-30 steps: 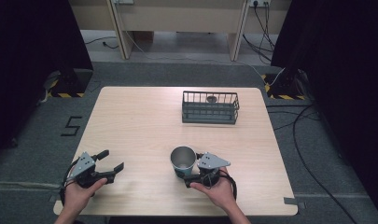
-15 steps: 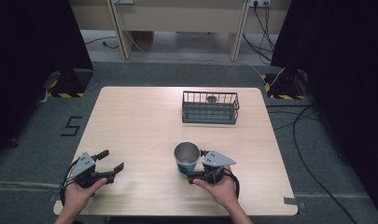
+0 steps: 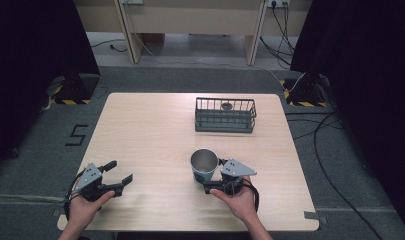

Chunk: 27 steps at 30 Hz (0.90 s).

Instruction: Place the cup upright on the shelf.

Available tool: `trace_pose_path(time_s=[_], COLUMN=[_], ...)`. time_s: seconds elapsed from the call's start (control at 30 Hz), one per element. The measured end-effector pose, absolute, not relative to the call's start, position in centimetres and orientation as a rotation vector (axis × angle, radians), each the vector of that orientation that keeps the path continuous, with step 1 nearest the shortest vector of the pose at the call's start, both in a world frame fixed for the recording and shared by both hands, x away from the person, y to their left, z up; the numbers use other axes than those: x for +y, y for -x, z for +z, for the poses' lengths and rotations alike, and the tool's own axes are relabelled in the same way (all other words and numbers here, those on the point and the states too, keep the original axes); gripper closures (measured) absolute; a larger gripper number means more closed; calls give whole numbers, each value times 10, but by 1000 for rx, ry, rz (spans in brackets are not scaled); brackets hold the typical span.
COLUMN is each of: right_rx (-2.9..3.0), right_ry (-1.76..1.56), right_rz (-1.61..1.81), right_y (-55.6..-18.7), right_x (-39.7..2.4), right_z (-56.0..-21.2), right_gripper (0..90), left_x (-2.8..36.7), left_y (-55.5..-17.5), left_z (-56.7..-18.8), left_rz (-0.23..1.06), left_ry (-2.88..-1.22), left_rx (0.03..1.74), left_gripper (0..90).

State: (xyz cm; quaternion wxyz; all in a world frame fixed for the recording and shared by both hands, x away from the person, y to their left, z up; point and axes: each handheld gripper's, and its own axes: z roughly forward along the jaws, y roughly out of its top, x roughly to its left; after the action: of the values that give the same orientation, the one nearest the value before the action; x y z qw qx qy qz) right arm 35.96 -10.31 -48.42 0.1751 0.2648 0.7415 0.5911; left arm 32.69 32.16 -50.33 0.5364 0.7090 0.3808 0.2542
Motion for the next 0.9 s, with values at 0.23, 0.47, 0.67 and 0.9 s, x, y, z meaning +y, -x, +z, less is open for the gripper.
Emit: trace_pose_path(time_s=[0.23, 0.47, 0.67, 0.9], right_rx=[2069, 2044, 2023, 1993], right_ry=[-766, -779, -786, -800], right_rz=[1668, 1662, 1657, 1649], right_y=[-362, -364, -366, -369], right_x=[-109, -114, -118, -123], right_z=[-480, -476, -473, -468], right_gripper=[172, 172, 172, 172], left_x=[322, 322, 322, 322], left_y=[-327, -327, -327, -327], left_z=[-503, -503, -503, -503], left_rz=[605, 606, 607, 607], left_ry=[-1688, -1687, -1687, -1687], left_rx=[908, 909, 910, 911], left_gripper=[151, 151, 151, 151])
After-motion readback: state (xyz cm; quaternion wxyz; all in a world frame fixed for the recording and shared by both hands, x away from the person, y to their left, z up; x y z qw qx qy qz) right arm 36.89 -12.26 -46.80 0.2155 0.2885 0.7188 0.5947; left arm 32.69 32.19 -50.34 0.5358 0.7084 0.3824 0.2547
